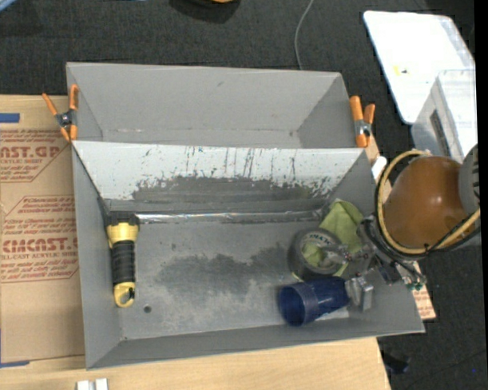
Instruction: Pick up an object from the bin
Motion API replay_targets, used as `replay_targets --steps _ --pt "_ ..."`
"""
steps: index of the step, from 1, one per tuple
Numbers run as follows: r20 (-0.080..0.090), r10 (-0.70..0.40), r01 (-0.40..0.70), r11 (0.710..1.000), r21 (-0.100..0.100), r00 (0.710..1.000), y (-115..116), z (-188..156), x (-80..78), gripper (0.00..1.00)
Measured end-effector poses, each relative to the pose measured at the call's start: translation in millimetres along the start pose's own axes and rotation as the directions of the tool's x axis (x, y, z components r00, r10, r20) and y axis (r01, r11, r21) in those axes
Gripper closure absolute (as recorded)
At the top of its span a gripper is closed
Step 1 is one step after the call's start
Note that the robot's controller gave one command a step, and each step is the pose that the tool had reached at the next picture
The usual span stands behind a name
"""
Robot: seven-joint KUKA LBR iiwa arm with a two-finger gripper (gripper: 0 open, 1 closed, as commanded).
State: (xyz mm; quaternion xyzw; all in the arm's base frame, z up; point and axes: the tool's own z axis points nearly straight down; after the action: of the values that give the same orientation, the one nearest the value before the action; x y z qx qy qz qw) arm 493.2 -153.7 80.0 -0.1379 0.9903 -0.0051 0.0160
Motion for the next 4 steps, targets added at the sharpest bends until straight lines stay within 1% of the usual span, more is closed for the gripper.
replay_targets --steps 1,2,3,4 --pt "-0.005 0.000 0.000 1.000 -0.005 1.000 2 -36 0.6 1.00" --pt "-0.010 0.001 -0.001 1.000 -0.006 1.000 1 -70 0.7 1.00" --pt "-0.007 0.001 -0.001 1.000 -0.004 1.000 1 -93 -1.0 1.00" --pt "-0.015 0.001 -0.001 1.000 -0.010 1.000 2 -117 -0.3 1.00"
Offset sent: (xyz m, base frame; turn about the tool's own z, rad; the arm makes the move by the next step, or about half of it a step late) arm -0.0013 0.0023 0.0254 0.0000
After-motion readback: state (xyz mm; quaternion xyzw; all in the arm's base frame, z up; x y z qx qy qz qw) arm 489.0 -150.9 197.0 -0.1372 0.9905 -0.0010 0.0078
